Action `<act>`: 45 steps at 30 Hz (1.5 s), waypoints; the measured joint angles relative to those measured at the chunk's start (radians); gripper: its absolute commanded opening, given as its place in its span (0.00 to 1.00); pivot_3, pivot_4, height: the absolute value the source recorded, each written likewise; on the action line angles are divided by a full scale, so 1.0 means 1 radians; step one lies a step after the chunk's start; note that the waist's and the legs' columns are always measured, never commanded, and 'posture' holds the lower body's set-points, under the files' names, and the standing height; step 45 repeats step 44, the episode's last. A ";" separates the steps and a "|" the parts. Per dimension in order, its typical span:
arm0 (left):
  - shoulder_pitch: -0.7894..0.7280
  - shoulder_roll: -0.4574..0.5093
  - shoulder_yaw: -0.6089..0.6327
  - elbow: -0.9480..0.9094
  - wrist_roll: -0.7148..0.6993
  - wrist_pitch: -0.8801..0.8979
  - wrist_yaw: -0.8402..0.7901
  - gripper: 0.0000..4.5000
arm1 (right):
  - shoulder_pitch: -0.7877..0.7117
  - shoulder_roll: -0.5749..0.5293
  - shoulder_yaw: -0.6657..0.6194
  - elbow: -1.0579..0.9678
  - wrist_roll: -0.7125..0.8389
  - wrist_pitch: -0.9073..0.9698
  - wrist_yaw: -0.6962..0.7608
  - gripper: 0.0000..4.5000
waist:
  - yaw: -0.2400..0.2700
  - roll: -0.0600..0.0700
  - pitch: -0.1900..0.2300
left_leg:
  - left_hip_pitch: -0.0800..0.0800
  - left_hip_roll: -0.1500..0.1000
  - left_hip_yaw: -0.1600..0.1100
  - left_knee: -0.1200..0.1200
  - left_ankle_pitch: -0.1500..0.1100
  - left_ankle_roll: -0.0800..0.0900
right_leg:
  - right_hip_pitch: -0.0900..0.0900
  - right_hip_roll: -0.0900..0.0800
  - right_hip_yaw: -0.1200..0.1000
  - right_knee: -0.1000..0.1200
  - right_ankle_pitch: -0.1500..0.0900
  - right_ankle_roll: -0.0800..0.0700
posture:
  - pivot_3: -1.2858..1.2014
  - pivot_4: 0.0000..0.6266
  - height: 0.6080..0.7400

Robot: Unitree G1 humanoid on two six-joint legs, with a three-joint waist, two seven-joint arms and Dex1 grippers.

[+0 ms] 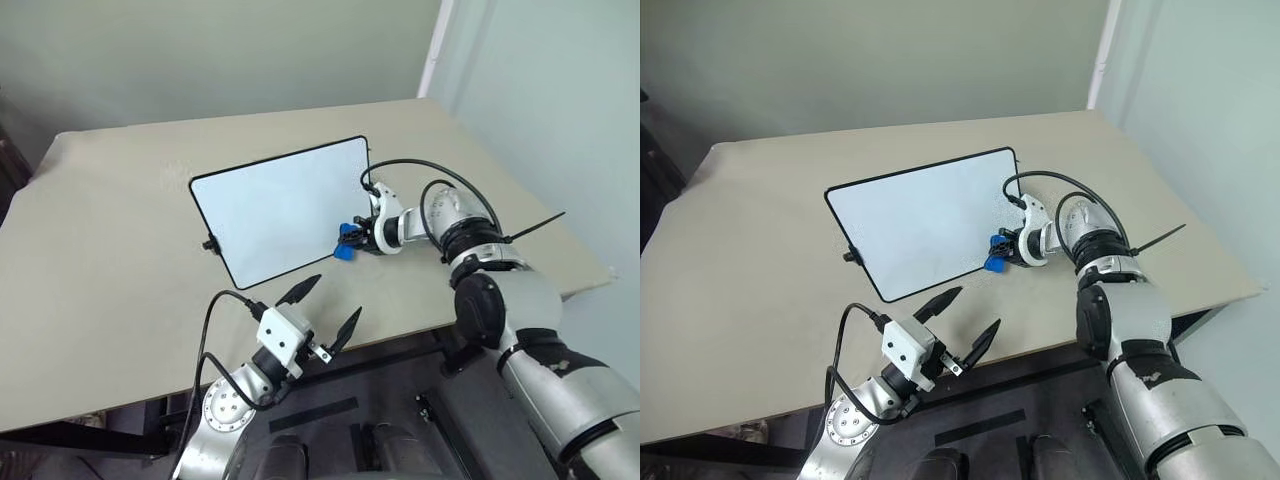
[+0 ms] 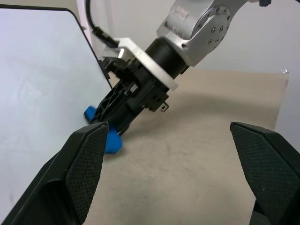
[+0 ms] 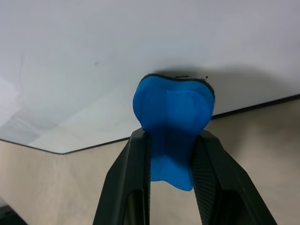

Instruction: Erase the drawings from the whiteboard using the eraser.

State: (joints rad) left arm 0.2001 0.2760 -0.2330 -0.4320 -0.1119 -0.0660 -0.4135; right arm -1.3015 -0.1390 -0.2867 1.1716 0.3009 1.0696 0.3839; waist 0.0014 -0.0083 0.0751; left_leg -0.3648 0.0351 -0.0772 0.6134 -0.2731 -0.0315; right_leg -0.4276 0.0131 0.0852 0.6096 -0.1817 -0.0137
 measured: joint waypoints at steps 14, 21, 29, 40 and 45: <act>-0.023 0.016 0.022 0.002 -0.005 0.002 -0.005 1.00 | 0.405 -0.192 0.187 -1.053 0.043 0.464 0.014 0.26 | 0.014 0.005 -0.002 | 0.007 -0.003 0.003 0.013 -0.007 0.008 | 0.011 0.001 0.000 -0.004 -0.008 0.001 | 0.52 0.24 0.93; -0.017 0.018 0.027 -0.001 -0.017 0.002 -0.018 1.00 | 0.514 -0.446 0.168 -1.170 0.092 0.538 0.029 0.26 | 0.011 0.006 -0.001 | 0.014 -0.005 0.003 0.015 -0.008 0.011 | 0.021 0.001 0.007 -0.008 -0.021 0.023 | 0.52 0.24 0.93; -0.020 0.014 0.001 -0.015 -0.010 0.002 -0.022 1.00 | 0.595 -0.455 0.197 -1.023 0.070 0.420 0.032 0.26 | -0.001 0.008 0.002 | 0.015 -0.005 0.001 0.014 -0.008 0.012 | 0.018 0.011 0.023 -0.003 -0.020 0.031 | 0.52 0.24 0.93; -0.036 0.014 -0.013 -0.006 -0.010 0.001 -0.023 1.00 | 0.529 -0.385 0.279 -0.905 0.027 0.225 0.036 0.69 | -0.001 0.010 0.000 | 0.017 -0.005 0.001 0.015 -0.013 0.018 | 0.014 0.015 0.030 -0.006 -0.010 0.026 | 0.52 0.24 0.93; -0.037 0.018 -0.007 -0.003 -0.011 0.001 -0.023 1.00 | 0.531 -0.391 0.293 -0.921 0.020 0.217 0.037 0.83 | 0.006 0.011 0.000 | 0.016 -0.005 0.000 0.014 -0.015 0.020 | 0.014 0.015 0.030 -0.007 -0.008 0.023 | 0.52 0.24 0.93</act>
